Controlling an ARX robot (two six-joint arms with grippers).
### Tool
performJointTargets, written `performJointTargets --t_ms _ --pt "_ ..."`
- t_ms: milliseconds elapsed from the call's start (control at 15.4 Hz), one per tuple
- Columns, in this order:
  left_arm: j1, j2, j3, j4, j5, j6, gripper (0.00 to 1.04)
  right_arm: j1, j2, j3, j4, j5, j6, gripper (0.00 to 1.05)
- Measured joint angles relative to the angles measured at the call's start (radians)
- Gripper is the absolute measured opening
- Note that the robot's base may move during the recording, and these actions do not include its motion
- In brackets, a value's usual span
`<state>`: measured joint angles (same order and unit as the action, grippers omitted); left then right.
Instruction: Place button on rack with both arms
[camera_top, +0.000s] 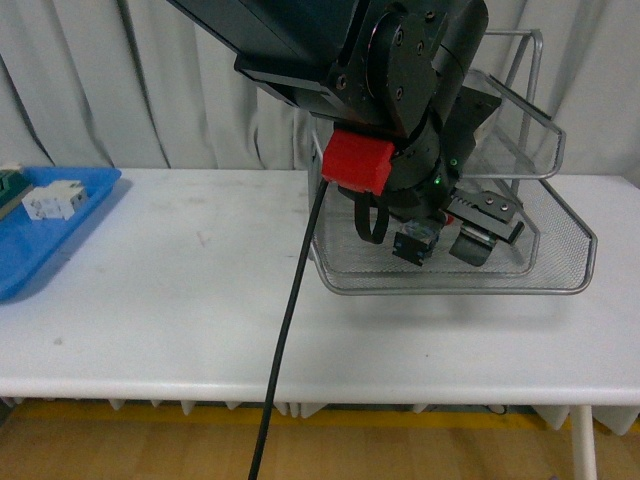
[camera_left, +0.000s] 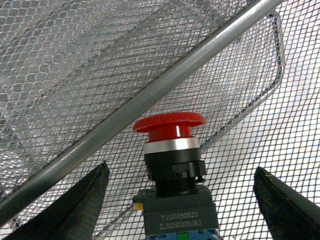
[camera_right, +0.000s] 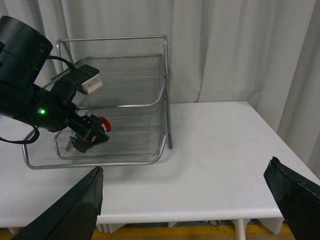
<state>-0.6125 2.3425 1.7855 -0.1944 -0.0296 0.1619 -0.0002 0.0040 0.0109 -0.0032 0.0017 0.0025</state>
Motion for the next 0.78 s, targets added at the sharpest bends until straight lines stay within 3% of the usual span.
performJointTargets --t_ms 65,130,519,779 --pt "0.0 -0.007 -0.014 0.002 0.008 -0.009 0.97 0.0 0.0 0.0 0.0 0.0 0.0 0.98" --pt "0.0 -0.023 -0.036 0.001 0.021 -0.018 0.99 0.0 0.0 0.0 0.0 0.0 0.0 0.98" --pt "-0.017 -0.223 -0.195 0.082 0.048 -0.031 0.98 0.0 0.0 0.0 0.0 0.0 0.0 0.98" --pt "-0.025 -0.402 -0.411 0.197 0.068 -0.035 0.98 0.0 0.0 0.0 0.0 -0.001 0.0 0.98"
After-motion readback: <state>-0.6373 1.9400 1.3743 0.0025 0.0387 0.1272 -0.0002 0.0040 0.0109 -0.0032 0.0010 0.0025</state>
